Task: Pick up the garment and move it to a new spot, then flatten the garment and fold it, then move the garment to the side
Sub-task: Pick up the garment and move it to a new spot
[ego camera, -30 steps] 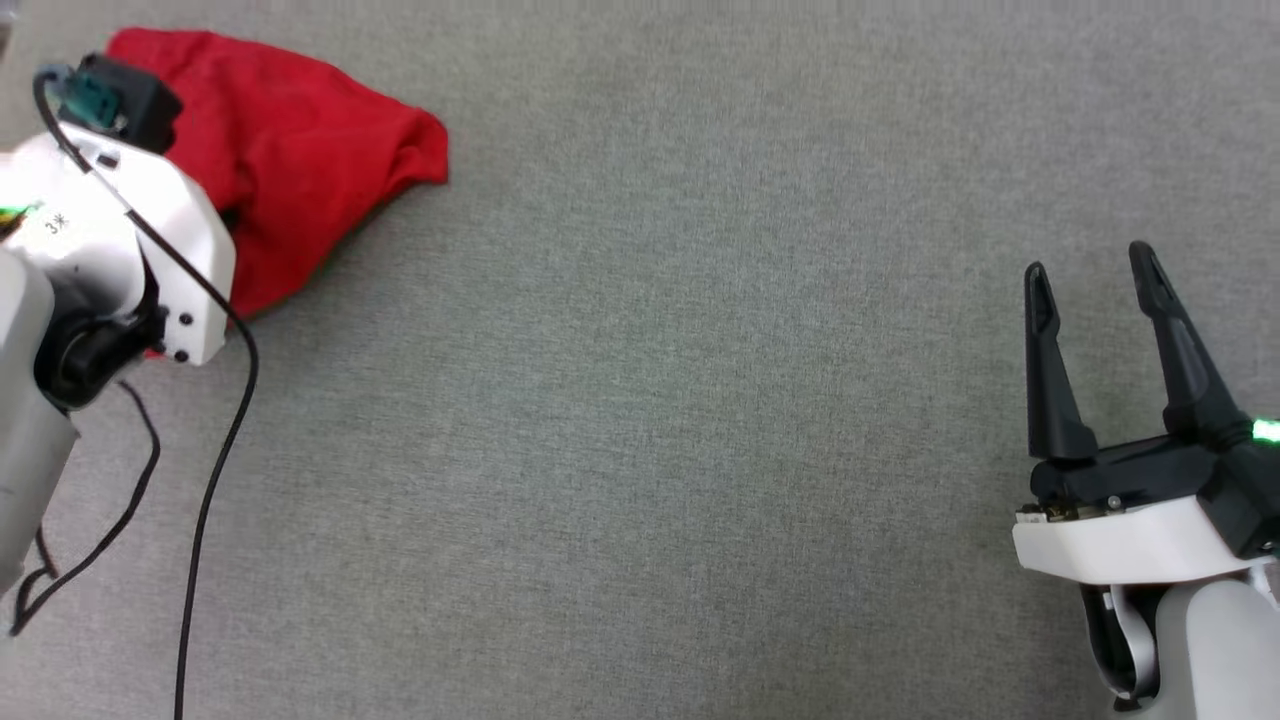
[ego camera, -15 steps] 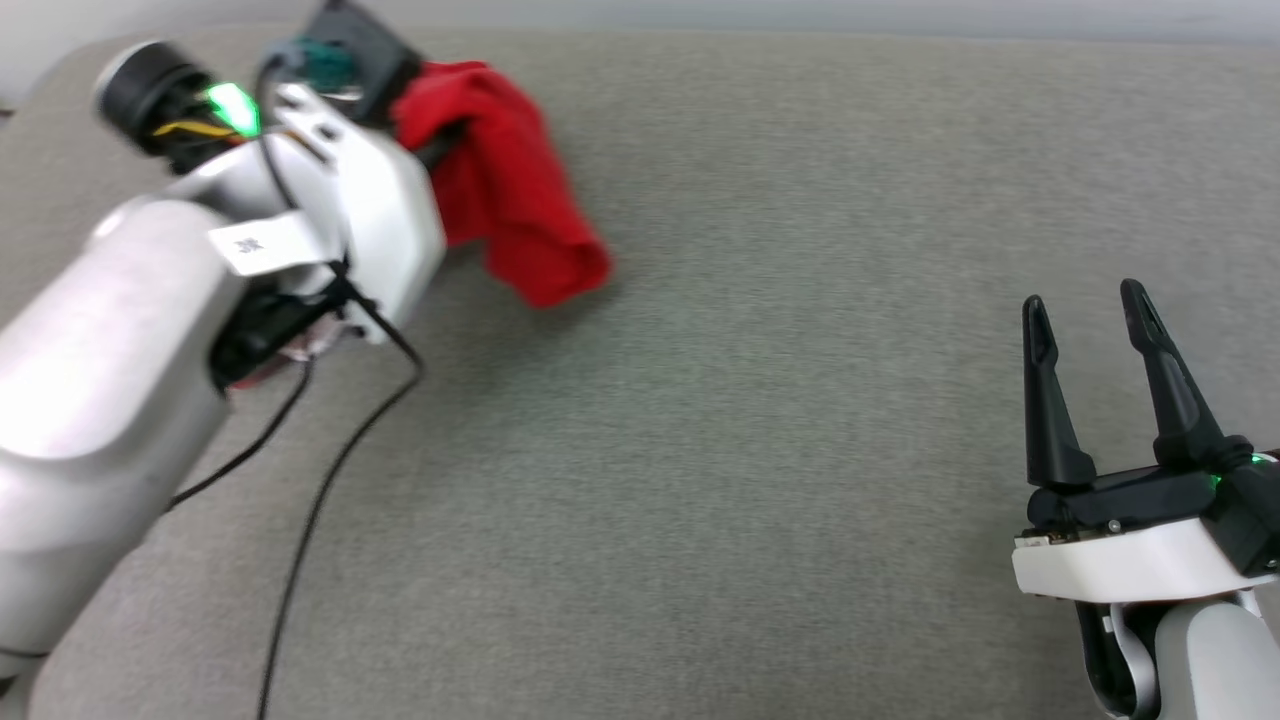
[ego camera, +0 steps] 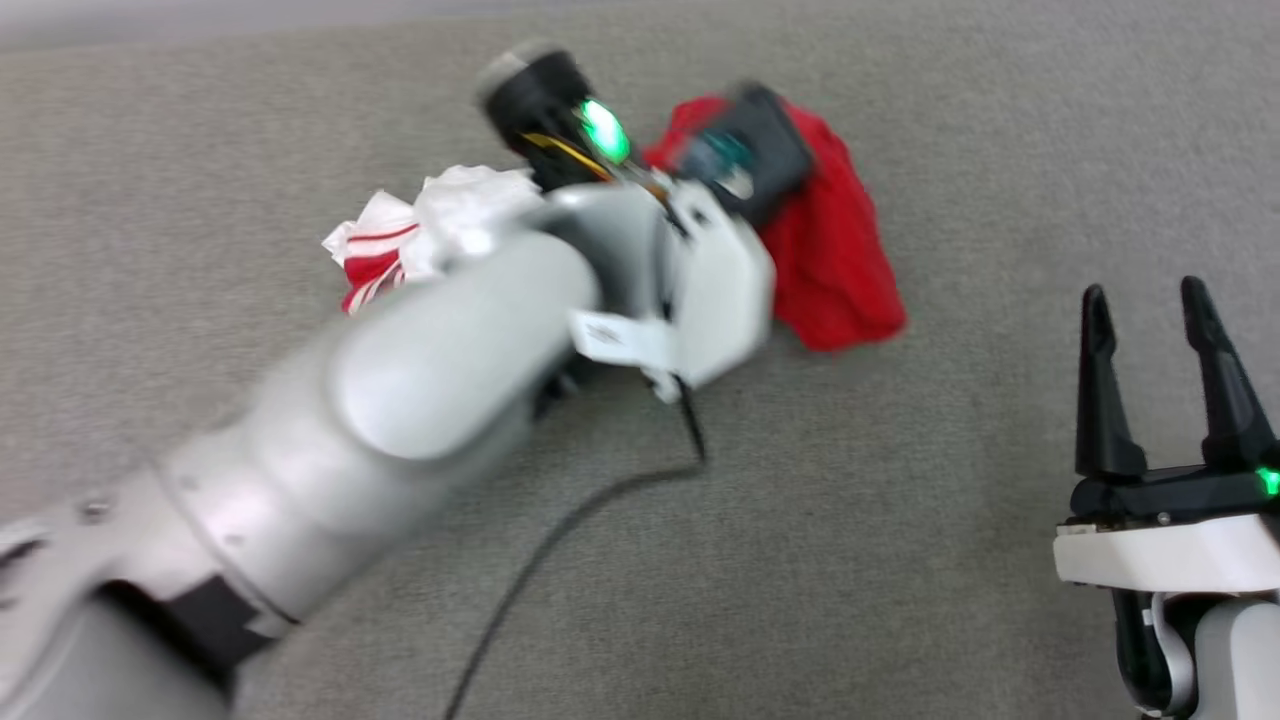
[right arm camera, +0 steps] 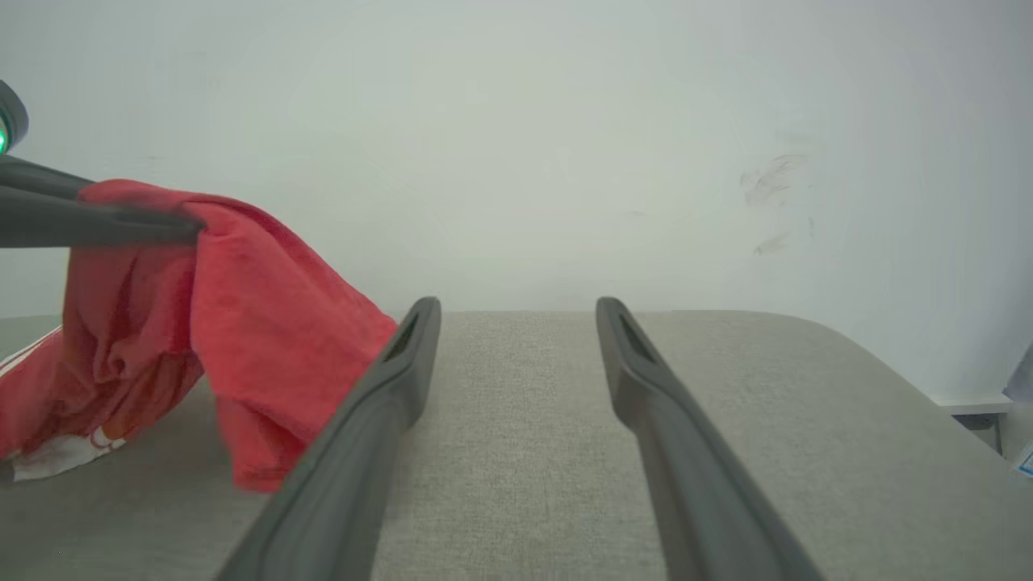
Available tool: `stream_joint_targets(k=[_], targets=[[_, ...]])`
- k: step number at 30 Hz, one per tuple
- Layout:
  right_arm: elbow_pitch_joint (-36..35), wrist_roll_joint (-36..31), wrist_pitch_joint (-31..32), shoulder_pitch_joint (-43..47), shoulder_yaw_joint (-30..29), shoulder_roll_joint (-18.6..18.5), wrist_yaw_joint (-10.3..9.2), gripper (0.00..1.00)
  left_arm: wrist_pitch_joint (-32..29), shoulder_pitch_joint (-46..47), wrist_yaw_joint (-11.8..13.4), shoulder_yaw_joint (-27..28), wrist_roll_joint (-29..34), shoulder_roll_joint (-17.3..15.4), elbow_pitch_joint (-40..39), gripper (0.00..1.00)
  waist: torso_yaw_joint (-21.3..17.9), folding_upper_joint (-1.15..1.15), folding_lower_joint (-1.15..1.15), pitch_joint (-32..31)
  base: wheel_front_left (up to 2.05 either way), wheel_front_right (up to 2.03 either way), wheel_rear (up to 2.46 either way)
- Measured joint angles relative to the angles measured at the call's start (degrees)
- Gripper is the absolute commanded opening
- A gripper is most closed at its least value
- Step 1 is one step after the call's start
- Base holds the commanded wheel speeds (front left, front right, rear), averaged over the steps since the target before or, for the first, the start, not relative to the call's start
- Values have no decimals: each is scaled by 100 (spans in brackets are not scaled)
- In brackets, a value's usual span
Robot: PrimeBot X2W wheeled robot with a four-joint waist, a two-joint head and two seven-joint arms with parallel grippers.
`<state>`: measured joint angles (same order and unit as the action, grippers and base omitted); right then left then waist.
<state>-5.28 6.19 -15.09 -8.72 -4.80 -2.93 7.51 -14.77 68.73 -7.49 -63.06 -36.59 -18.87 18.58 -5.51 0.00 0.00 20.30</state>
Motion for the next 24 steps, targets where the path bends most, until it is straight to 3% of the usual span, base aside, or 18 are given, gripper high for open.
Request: stream_joint_targets(k=[9,18,22,23,24], targets=[[-7,66,0,-80,-100,0,0,100,330,-385,0,-942,-172,959,959,0,-264,0,0,325,0,0,0],[26,63,0,-103,-152,0,0,100,-123,-1425,15,-994,290,1313,1118,0,-297,0,0,426,0,0,0],[86,30,0,-133,-163,0,0,100,-8,-1544,15,-1000,305,1370,1144,0,-244,0,0,382,0,0,0],[99,29,0,-136,-160,0,0,100,99,-1543,14,-1005,300,1381,1190,12,-230,0,0,357,0,0,0],[116,20,0,-133,-160,0,0,100,267,-1536,9,-1021,267,1388,1261,100,-214,0,0,325,0,0,0]])
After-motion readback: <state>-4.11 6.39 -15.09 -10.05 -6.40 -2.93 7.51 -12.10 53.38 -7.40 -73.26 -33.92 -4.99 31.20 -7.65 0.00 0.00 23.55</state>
